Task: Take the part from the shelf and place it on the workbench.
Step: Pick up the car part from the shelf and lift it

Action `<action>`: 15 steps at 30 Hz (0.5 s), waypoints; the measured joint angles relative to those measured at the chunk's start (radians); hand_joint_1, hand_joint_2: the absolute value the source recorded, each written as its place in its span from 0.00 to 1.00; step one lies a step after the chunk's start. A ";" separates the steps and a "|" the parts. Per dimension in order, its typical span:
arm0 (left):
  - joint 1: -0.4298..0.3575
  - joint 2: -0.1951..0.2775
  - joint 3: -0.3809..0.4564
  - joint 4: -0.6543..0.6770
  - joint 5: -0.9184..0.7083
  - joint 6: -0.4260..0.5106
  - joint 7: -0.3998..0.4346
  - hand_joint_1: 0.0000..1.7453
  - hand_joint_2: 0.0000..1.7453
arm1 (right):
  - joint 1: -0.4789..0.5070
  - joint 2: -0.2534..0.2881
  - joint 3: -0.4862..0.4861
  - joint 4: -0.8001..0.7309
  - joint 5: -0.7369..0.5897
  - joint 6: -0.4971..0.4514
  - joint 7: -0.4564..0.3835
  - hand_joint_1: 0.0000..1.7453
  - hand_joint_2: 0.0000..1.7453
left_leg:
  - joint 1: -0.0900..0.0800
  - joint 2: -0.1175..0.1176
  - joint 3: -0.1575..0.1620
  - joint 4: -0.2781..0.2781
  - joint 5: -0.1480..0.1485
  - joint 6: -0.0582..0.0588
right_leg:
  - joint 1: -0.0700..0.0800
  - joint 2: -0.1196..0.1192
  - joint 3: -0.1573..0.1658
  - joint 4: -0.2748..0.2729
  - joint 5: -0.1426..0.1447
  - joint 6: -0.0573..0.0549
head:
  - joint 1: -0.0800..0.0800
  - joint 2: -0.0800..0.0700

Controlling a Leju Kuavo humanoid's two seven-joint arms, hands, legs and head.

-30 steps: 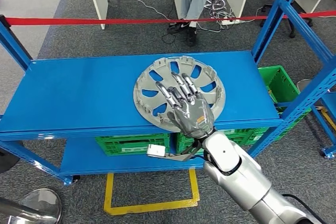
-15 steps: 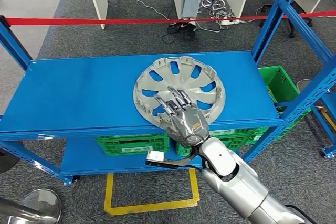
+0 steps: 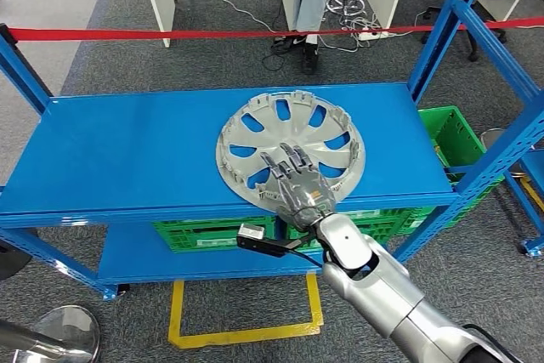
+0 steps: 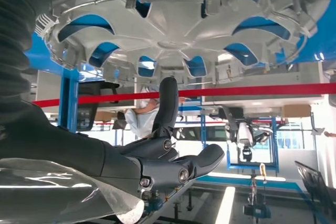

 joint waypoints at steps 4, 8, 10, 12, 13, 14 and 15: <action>0.003 0.001 0.000 0.002 -0.022 0.000 0.041 0.00 0.00 | -0.006 0.002 0.000 0.021 0.009 0.000 0.001 0.00 1.00 | 0.000 0.000 0.000 0.000 0.000 0.000 | 0.000 0.000 0.000 0.000 0.000 0.000 | 0.000 0.000; 0.010 0.006 0.000 0.002 -0.034 0.000 0.076 0.00 0.00 | -0.016 0.005 0.000 0.032 0.016 0.003 0.001 0.00 1.00 | 0.000 0.000 0.000 0.000 0.000 0.000 | 0.000 0.000 0.000 0.000 0.000 0.000 | 0.000 0.000; 0.013 0.009 0.000 0.001 -0.037 0.000 0.083 0.00 0.00 | -0.019 0.006 0.000 0.034 0.017 0.004 0.001 0.00 1.00 | 0.000 0.000 0.000 0.000 0.000 0.000 | 0.000 0.000 0.000 0.000 0.000 0.000 | 0.000 0.000; 0.014 0.010 0.000 0.001 -0.038 0.000 0.085 0.00 0.00 | -0.020 0.006 0.000 0.035 0.017 0.004 0.001 0.00 1.00 | 0.000 0.000 0.000 0.000 0.000 0.000 | 0.000 0.000 0.000 0.000 0.000 0.000 | 0.000 0.000; 0.015 0.011 0.000 0.001 -0.038 0.000 0.085 0.00 0.00 | -0.020 0.006 0.000 0.035 0.017 0.005 0.001 0.00 1.00 | 0.000 0.000 0.000 0.000 0.000 0.000 | 0.000 0.000 0.000 0.000 0.000 0.000 | 0.000 0.000; 0.015 0.011 0.000 0.001 -0.038 0.000 0.086 0.00 0.00 | -0.021 0.006 0.000 0.036 0.017 0.006 0.001 0.00 1.00 | 0.000 0.000 0.000 0.000 0.000 0.000 | 0.000 0.000 0.000 0.000 0.000 0.000 | 0.000 0.000; 0.015 0.011 0.000 0.001 -0.036 0.000 0.086 0.00 0.00 | -0.021 0.006 0.000 0.037 0.017 0.009 0.001 0.00 1.00 | 0.000 0.000 0.000 0.000 0.000 0.000 | 0.000 0.000 0.000 0.000 0.000 0.000 | 0.000 0.000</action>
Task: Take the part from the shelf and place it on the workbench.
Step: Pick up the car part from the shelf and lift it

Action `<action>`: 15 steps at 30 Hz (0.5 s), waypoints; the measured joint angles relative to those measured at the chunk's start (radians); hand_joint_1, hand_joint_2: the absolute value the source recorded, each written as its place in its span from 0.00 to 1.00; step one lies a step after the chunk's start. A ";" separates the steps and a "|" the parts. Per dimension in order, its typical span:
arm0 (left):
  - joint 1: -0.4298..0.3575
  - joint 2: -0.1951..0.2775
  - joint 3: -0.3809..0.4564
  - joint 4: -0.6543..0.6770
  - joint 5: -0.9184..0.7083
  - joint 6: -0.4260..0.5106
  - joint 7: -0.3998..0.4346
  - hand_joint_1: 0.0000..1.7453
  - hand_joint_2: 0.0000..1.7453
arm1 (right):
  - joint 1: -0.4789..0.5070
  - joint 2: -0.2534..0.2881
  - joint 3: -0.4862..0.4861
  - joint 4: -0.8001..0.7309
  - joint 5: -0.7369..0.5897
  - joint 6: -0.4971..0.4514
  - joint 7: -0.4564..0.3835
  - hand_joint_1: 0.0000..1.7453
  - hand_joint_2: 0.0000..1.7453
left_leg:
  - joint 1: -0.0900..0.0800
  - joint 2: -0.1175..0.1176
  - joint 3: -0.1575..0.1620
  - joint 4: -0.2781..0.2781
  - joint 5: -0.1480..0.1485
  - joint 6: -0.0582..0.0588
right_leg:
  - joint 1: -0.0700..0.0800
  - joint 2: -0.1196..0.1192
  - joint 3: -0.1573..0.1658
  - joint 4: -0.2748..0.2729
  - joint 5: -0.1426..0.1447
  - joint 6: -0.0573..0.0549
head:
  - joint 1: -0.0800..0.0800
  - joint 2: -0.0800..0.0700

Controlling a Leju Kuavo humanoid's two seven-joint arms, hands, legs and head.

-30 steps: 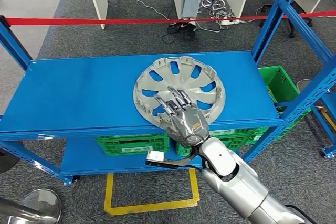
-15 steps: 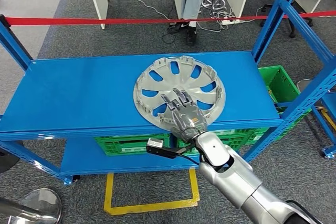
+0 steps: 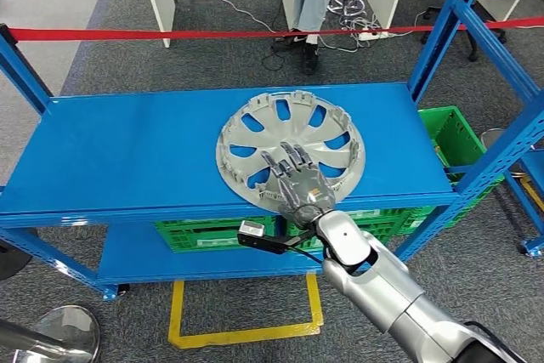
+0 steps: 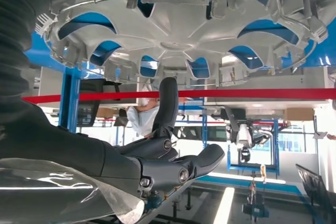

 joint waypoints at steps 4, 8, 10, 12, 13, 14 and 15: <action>-0.001 0.000 0.000 0.000 0.013 0.000 -0.012 0.00 0.00 | -0.003 0.001 0.001 0.002 0.004 0.013 0.000 0.00 1.00 | 0.000 0.000 0.000 0.000 0.000 0.000 | 0.000 0.000 0.000 0.000 0.000 0.000 | 0.000 0.000; -0.005 -0.005 0.000 0.001 0.030 0.000 -0.047 0.00 0.00 | -0.004 0.002 0.004 0.005 0.008 0.022 0.000 0.00 1.00 | 0.000 0.000 0.000 0.000 0.000 0.000 | 0.000 0.000 0.000 0.000 0.000 0.000 | 0.000 0.000; -0.008 -0.008 0.000 0.003 0.036 0.000 -0.059 0.00 0.00 | -0.004 0.002 0.006 0.008 0.011 0.027 0.000 0.00 1.00 | 0.000 0.000 0.000 0.000 0.000 0.000 | 0.000 0.000 0.000 0.000 0.000 0.000 | 0.000 0.000; -0.009 -0.011 0.000 0.004 0.036 0.000 -0.062 0.00 0.00 | -0.004 0.002 0.010 0.011 0.013 0.034 0.000 0.00 1.00 | 0.000 0.000 0.000 0.000 0.000 0.000 | 0.000 0.000 0.000 0.000 0.000 0.000 | 0.000 0.000; -0.009 -0.011 0.000 0.004 0.035 0.000 -0.059 0.00 0.00 | -0.004 0.002 0.012 0.013 0.014 0.039 0.000 0.00 1.00 | 0.000 0.000 0.000 0.000 0.000 0.000 | 0.000 0.000 0.000 0.000 0.000 0.000 | 0.000 0.000; -0.008 -0.012 0.000 0.004 0.033 0.000 -0.055 0.00 0.00 | -0.004 0.002 0.015 0.015 0.014 0.044 0.001 0.00 1.00 | 0.000 0.000 0.000 0.000 0.000 0.000 | 0.000 0.000 0.000 0.000 0.000 0.000 | 0.000 0.000; -0.007 -0.012 0.001 0.004 0.031 0.000 -0.048 0.00 0.00 | -0.004 0.002 0.017 0.018 0.015 0.051 0.002 0.00 1.00 | 0.000 0.000 0.000 0.000 0.000 0.000 | 0.000 0.000 0.000 0.000 0.000 0.000 | 0.000 0.000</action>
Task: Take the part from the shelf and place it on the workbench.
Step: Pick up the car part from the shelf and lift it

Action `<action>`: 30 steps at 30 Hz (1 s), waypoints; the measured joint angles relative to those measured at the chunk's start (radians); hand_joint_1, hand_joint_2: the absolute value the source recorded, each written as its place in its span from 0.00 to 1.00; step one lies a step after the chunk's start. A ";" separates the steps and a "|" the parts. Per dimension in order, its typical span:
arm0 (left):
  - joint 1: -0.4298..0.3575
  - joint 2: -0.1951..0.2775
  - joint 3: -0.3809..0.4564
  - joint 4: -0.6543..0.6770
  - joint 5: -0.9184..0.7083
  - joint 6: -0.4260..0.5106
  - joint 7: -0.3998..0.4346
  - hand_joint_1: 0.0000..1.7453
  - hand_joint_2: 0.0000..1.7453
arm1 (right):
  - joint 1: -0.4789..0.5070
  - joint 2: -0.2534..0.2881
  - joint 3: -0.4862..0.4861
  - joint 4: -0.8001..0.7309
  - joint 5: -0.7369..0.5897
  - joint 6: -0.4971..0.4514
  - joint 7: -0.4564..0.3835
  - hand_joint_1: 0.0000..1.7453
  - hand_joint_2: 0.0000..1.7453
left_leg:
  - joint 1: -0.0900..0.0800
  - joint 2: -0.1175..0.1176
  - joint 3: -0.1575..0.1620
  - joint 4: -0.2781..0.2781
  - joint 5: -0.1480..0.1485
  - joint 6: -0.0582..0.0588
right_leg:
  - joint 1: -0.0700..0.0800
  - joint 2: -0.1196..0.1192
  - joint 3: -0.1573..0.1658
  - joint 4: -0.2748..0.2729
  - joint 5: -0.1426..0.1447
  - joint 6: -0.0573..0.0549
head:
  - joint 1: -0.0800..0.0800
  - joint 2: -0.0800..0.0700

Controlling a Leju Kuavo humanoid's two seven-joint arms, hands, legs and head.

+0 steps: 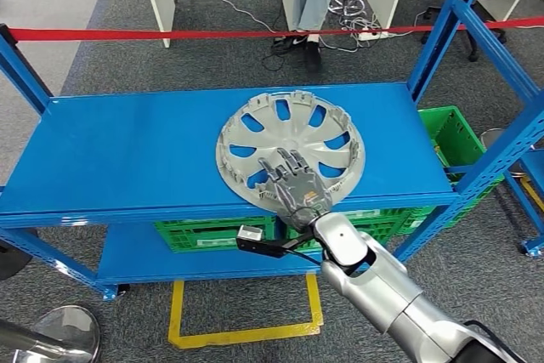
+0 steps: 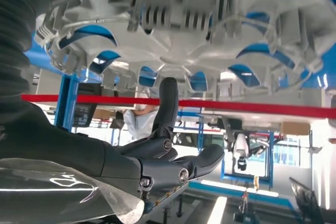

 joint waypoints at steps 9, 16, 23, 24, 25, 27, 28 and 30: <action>0.012 0.000 0.002 -0.001 -0.011 0.000 0.033 0.00 0.00 | 0.010 0.000 0.017 0.028 0.004 0.031 0.011 0.00 1.00 | 0.000 0.000 0.000 0.000 0.000 0.000 | 0.000 0.000 0.000 0.000 0.000 0.000 | 0.000 0.000; 0.014 0.000 0.002 -0.002 -0.012 0.000 0.035 0.00 0.00 | 0.010 0.000 0.021 0.034 0.004 0.035 0.012 0.00 1.00 | 0.000 0.000 0.000 0.000 0.000 0.000 | 0.000 0.000 -0.001 0.000 0.000 0.000 | 0.000 0.000; 0.017 0.000 0.003 -0.003 -0.012 0.000 0.044 0.00 0.00 | 0.016 0.000 0.041 0.072 0.006 0.044 0.016 0.00 1.00 | 0.000 0.000 0.000 0.000 0.000 0.000 | 0.000 0.000 -0.001 0.000 0.000 0.000 | 0.000 0.000; 0.017 0.000 0.003 -0.003 -0.013 0.000 0.043 0.00 0.00 | 0.016 0.000 0.042 0.074 0.007 0.044 0.017 0.00 1.00 | 0.000 0.000 0.000 0.000 0.000 0.000 | 0.000 0.000 -0.001 0.000 0.000 0.000 | 0.000 0.000; 0.017 0.000 0.003 -0.003 -0.014 0.000 0.041 0.00 0.00 | 0.016 0.000 0.043 0.075 0.008 0.044 0.018 0.00 1.00 | 0.000 0.000 0.000 0.000 0.000 0.000 | 0.000 0.000 -0.001 0.000 0.000 0.000 | 0.000 0.000; 0.017 -0.001 0.005 -0.003 -0.016 0.000 0.033 0.00 0.00 | 0.017 0.000 0.044 0.079 0.009 0.042 0.020 0.00 1.00 | 0.000 0.000 0.000 0.000 0.000 0.000 | 0.000 0.000 -0.001 0.000 0.000 0.000 | 0.000 0.000; 0.017 -0.002 0.006 -0.003 -0.017 0.000 0.028 0.00 0.00 | 0.018 0.000 0.045 0.081 0.009 0.040 0.020 0.00 1.00 | 0.000 0.000 0.000 0.000 0.000 0.000 | 0.000 0.000 -0.001 0.000 0.000 0.000 | 0.000 0.000; 0.016 -0.005 0.007 -0.003 -0.017 0.000 0.022 0.00 0.00 | 0.021 0.000 0.045 0.087 0.009 0.032 0.021 0.00 1.00 | 0.000 0.000 0.000 0.000 0.000 0.000 | 0.000 0.000 -0.001 0.000 0.000 0.000 | 0.000 0.000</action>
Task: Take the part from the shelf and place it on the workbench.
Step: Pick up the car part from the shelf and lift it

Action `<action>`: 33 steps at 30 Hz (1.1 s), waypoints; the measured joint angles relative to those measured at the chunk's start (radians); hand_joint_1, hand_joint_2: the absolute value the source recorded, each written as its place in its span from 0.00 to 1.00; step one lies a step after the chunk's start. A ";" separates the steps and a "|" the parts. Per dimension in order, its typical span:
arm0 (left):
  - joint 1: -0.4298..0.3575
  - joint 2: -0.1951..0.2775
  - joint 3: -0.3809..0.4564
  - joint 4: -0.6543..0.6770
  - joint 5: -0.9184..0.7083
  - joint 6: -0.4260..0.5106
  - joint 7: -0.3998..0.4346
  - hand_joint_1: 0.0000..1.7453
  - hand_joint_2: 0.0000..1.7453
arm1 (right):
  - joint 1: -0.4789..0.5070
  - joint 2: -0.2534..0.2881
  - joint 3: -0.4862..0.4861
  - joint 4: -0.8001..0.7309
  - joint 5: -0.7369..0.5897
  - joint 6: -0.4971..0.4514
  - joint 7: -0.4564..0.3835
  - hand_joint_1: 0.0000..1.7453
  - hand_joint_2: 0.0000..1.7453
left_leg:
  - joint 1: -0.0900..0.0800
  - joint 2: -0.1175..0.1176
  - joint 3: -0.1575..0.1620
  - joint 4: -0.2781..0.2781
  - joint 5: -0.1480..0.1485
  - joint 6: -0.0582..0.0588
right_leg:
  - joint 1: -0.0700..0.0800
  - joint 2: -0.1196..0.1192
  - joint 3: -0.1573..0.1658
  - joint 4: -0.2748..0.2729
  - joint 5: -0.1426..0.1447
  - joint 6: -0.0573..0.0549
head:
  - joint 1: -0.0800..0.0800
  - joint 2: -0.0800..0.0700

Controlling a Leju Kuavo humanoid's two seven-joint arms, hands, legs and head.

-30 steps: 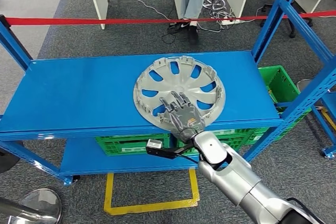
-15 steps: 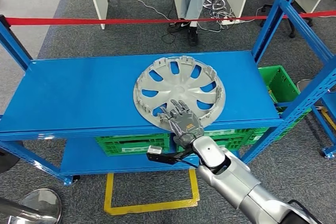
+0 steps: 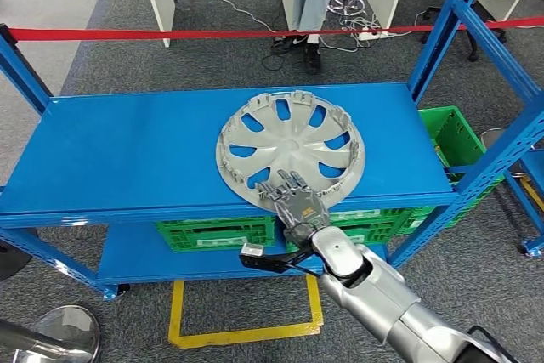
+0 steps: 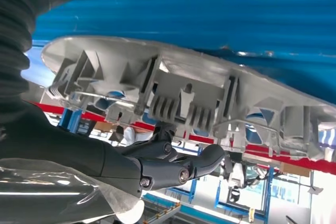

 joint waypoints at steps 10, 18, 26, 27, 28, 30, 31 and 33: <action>-0.007 -0.008 0.000 0.004 0.020 0.000 -0.012 0.00 0.00 | 0.005 0.000 -0.002 0.044 -0.004 -0.039 0.002 0.00 1.00 | 0.000 0.000 0.000 0.000 0.000 0.000 | 0.000 0.000 0.000 0.000 0.000 0.000 | 0.000 0.000; -0.008 -0.010 0.000 0.005 0.007 0.000 -0.010 0.00 0.00 | 0.005 0.005 -0.008 0.073 -0.003 -0.061 0.000 0.00 1.00 | 0.000 0.000 0.000 0.000 0.000 0.000 | 0.000 0.000 0.000 0.000 0.000 0.000 | 0.000 0.000; -0.006 -0.012 0.000 0.005 -0.006 0.000 0.010 0.00 0.00 | 0.008 0.009 -0.024 0.094 -0.011 -0.049 0.002 0.00 1.00 | 0.000 0.000 0.001 0.000 0.000 0.000 | 0.000 0.000 0.000 0.000 0.000 0.000 | 0.000 0.000; -0.005 -0.013 0.000 0.005 -0.004 0.000 0.010 0.00 0.00 | 0.009 0.009 -0.026 0.097 -0.013 -0.047 0.004 0.00 1.00 | 0.000 0.000 0.001 0.000 0.000 0.000 | 0.000 0.000 0.000 0.000 0.000 0.000 | 0.000 0.000; -0.005 -0.013 0.000 0.005 -0.002 0.000 0.010 0.00 0.00 | 0.009 0.009 -0.028 0.099 -0.014 -0.046 0.004 0.00 1.00 | 0.000 0.000 0.001 0.000 0.000 0.000 | 0.000 0.000 0.000 0.000 0.000 0.000 | 0.000 0.000; -0.005 -0.014 0.000 0.005 0.004 0.000 0.010 0.00 0.00 | 0.009 0.011 -0.031 0.104 -0.018 -0.044 0.006 0.00 1.00 | 0.000 0.000 0.001 0.000 0.000 0.000 | 0.000 0.000 -0.001 0.000 0.000 0.000 | 0.000 0.000; -0.005 -0.014 0.000 0.005 0.006 0.000 0.010 0.00 0.00 | 0.009 0.012 -0.034 0.107 -0.020 -0.044 0.007 0.00 1.00 | 0.000 0.000 0.001 0.000 0.000 0.000 | 0.000 0.000 -0.001 0.000 0.000 0.000 | 0.000 0.000; -0.005 -0.014 0.000 0.005 0.009 0.000 0.009 0.00 0.00 | 0.009 0.014 -0.041 0.111 -0.027 -0.043 0.008 0.00 1.00 | 0.000 0.000 0.002 0.000 0.000 0.000 | 0.000 0.000 -0.003 0.000 0.000 0.000 | 0.000 0.000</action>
